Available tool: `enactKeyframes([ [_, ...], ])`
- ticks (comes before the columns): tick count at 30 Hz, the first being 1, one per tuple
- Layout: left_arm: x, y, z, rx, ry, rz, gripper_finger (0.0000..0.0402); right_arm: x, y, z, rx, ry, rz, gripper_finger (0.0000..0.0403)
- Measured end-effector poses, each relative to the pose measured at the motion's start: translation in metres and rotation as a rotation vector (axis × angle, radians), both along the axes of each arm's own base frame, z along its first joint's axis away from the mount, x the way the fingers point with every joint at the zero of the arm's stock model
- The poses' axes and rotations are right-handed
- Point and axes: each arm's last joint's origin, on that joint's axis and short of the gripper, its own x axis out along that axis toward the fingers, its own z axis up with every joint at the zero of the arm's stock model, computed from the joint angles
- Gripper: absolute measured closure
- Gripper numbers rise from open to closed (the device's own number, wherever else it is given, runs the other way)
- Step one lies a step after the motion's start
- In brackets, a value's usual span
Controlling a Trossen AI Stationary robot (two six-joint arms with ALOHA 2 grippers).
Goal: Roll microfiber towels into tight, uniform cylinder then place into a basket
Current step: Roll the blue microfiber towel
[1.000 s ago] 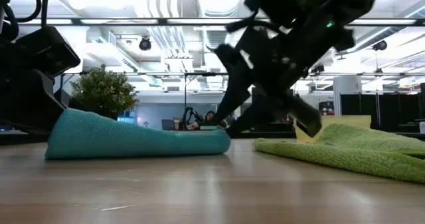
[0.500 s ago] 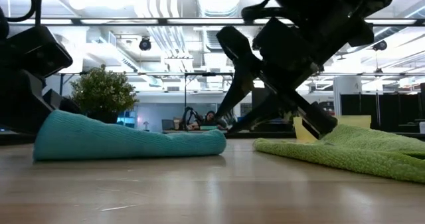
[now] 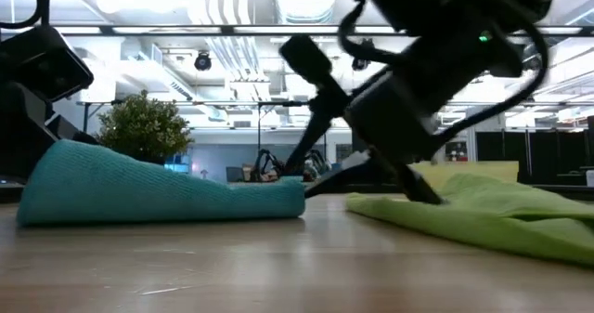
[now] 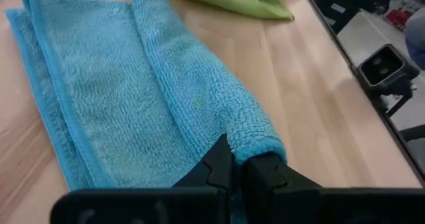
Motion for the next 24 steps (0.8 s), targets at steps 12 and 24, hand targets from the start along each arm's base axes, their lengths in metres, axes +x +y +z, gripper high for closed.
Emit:
enactKeyframes([
  [12, -0.002, -0.002, -0.001, -0.038, 0.017, -0.019, 0.0401, 0.008, 0.004, 0.005, -0.049, 0.037, 0.13, 0.0285],
  [24, -0.007, -0.009, 0.0, -0.063, 0.02, -0.058, 0.0401, 0.018, 0.008, 0.012, 0.302, 0.034, 0.11, 0.0389],
])
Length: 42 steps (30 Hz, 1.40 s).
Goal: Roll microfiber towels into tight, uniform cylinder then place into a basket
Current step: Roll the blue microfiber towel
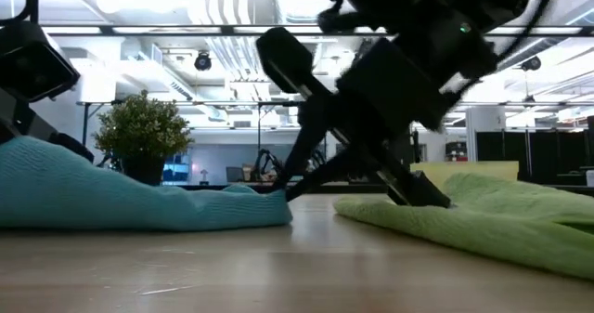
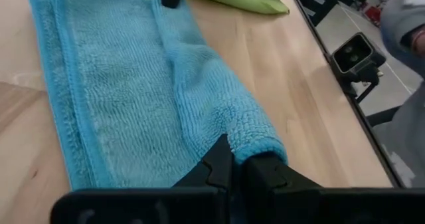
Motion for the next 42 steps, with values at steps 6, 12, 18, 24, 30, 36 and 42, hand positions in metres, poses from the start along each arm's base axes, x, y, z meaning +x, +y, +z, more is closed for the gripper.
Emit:
enactKeyframes([
  [6, -0.005, -0.006, 0.0, -0.023, 0.013, -0.045, 0.0401, 0.021, -0.028, 0.014, 0.445, 0.047, -0.183, 0.0391],
  [12, -0.012, -0.014, 0.0, -0.014, 0.006, -0.087, 0.0401, 0.033, -0.086, 0.023, 1.031, 0.284, -0.235, 0.0392],
  [18, -0.014, -0.019, 0.002, 0.071, -0.041, -0.089, 0.0401, 0.038, -0.136, 0.005, 1.408, 0.486, -0.463, 0.0392],
  [24, -0.015, -0.021, -0.003, 0.071, 0.034, -0.097, 0.0401, 0.044, -0.13, -0.032, 1.465, 0.6, -0.536, 0.0392],
  [30, -0.016, -0.023, -0.009, 0.007, 0.128, -0.096, 0.0401, 0.054, -0.118, -0.043, 1.521, 0.678, -0.608, 0.0392],
  [36, -0.02, -0.029, -0.008, -0.004, 0.13, -0.113, 0.0401, 0.057, -0.122, -0.033, 1.657, 0.731, -0.765, 0.0391],
  [42, -0.024, -0.03, -0.01, 0.046, 0.129, -0.121, 0.0401, 0.056, -0.121, -0.034, 1.682, 0.762, -0.851, 0.0391],
])
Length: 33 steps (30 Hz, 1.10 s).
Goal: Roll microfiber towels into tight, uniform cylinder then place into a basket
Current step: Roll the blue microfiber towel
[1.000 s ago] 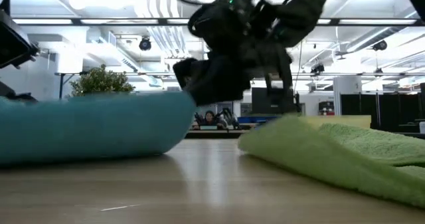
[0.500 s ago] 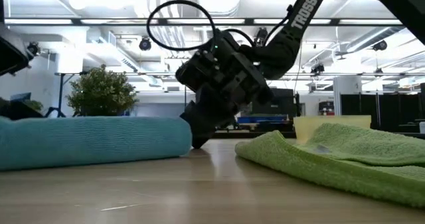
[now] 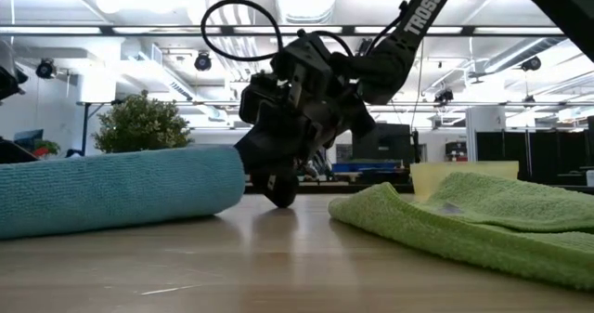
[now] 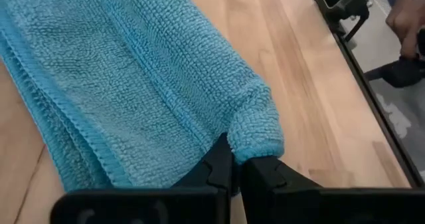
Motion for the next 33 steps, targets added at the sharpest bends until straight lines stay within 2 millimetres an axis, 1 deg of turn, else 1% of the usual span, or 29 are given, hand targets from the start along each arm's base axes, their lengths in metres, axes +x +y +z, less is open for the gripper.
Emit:
enactKeyframes([
  [3, -0.001, 0.0, -0.001, 0.033, -0.008, -0.015, 0.0399, 0.0, 0.002, -0.001, -0.021, 0.013, -0.034, 0.0391],
  [5, -0.001, 0.0, -0.001, 0.05, -0.013, -0.024, 0.0387, 0.001, 0.002, -0.001, -0.032, 0.017, -0.052, 0.0391],
  [10, -0.002, -0.004, 0.001, 0.091, -0.036, -0.066, 0.0329, 0.001, 0.004, -0.002, -0.049, 0.023, -0.079, 0.0391],
  [13, -0.003, -0.005, 0.004, 0.151, -0.072, -0.121, 0.0292, 0.001, 0.006, -0.002, -0.057, 0.025, -0.089, 0.0391],
  [17, -0.004, -0.005, 0.008, 0.234, -0.122, -0.185, 0.0258, 0.001, 0.008, -0.002, -0.062, 0.028, -0.094, 0.0391],
  [20, -0.005, -0.003, 0.009, 0.268, -0.121, -0.191, 0.0248, 0.002, 0.012, -0.002, -0.084, 0.028, -0.112, 0.0391],
  [26, -0.008, -0.002, 0.012, 0.288, -0.115, -0.192, 0.0246, 0.001, 0.014, -0.005, -0.171, 0.02, -0.148, 0.0391],
  [29, -0.009, -0.002, 0.019, 0.248, -0.13, -0.184, 0.0246, 0.001, 0.014, -0.005, -0.173, 0.019, -0.145, 0.0391],
  [33, -0.015, -0.005, 0.033, 0.183, -0.166, -0.216, 0.0246, 0.001, 0.014, -0.005, -0.174, 0.019, -0.145, 0.0391],
])
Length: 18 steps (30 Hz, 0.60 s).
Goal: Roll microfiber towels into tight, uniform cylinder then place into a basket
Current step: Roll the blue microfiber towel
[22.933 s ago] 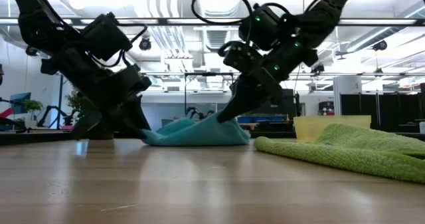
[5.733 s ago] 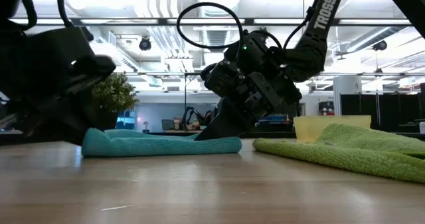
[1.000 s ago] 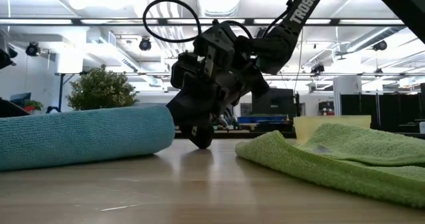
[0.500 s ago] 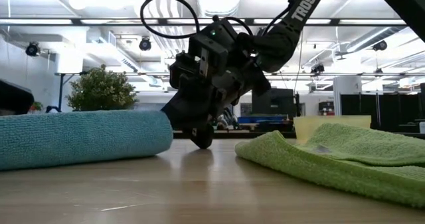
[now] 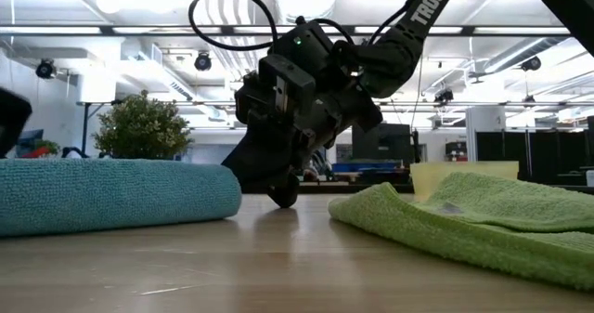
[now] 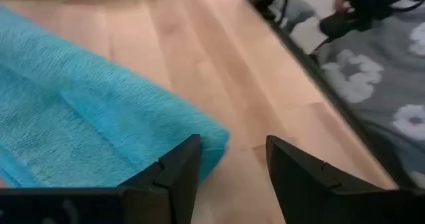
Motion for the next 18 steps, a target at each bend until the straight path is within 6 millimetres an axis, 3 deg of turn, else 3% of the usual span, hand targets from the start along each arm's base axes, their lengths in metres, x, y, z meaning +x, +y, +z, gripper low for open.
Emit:
enactKeyframes([
  [6, -0.007, 0.008, 0.018, -0.013, -0.018, -0.002, 0.0246, 0.0, 0.0, 0.0, -0.002, 0.0, 0.001, 0.0391],
  [12, -0.004, 0.013, 0.042, 0.084, -0.206, 0.084, 0.0246, 0.0, -0.001, 0.0, -0.01, 0.001, -0.004, 0.0391],
  [18, 0.011, 0.014, 0.04, -0.122, -0.064, 0.18, 0.0224, 0.0, 0.0, -0.001, -0.02, 0.001, -0.01, 0.0391],
])
